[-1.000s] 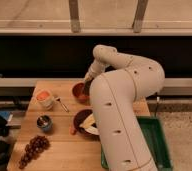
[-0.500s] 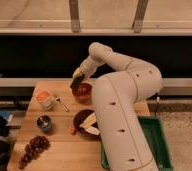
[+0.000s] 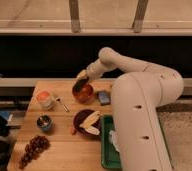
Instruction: Wipe red bowl with eraser
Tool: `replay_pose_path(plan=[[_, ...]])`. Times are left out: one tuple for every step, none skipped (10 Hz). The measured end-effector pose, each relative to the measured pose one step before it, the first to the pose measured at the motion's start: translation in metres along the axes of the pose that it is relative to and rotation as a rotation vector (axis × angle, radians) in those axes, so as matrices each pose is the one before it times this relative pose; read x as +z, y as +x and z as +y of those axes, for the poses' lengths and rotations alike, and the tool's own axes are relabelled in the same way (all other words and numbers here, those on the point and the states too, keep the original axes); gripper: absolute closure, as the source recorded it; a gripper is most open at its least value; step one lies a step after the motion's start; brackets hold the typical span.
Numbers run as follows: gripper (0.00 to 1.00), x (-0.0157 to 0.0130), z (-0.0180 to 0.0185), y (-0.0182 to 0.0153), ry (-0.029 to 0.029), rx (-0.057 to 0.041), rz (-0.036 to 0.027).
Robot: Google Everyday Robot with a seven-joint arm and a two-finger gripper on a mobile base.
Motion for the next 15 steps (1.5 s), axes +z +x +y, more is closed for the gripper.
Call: replay_pose_path(plan=[[1.00, -0.00172, -0.01733, 0.00563, 0.00012, 0.03400, -0.00135], [1.00, 0.00541, -0.01444, 0.00485, 0.00006, 0.02946, 0.00973], [1.00, 0.00613, -0.00726, 0.00137, -0.00247, 0.01543, 0.00788], [1.00, 0.00492, -0.00113, -0.00124, -0.00660, 0.00432, 0.00394], [1.00, 0.00327, 0.00498, -0.00271, -0.00734, -0.00405, 0.00396], [1.00, 0.00435, 0.00982, -0.00289, -0.00733, -0.01108, 0.00468], [1.00, 0.00660, 0.01248, -0.00307, -0.00649, -0.01594, 0.00691], [1.00, 0.00569, 0.01147, -0.00028, -0.00406, -0.01563, 0.01073], [1.00, 0.00158, 0.00442, -0.00028, -0.00005, -0.00686, 0.00155], [1.00, -0.00192, 0.00122, 0.00074, 0.00385, -0.00245, 0.00062], [1.00, -0.00283, -0.00372, 0.00246, 0.01239, 0.00180, 0.00371], [1.00, -0.00691, -0.00940, 0.00049, 0.02072, 0.00967, -0.00066], [1.00, -0.00747, -0.01061, -0.00282, 0.01967, 0.00645, -0.00123], [1.00, -0.00371, -0.00581, -0.00637, 0.01404, 0.00152, -0.00438], [1.00, -0.00132, -0.00059, -0.00872, 0.01697, -0.00530, -0.00264]])
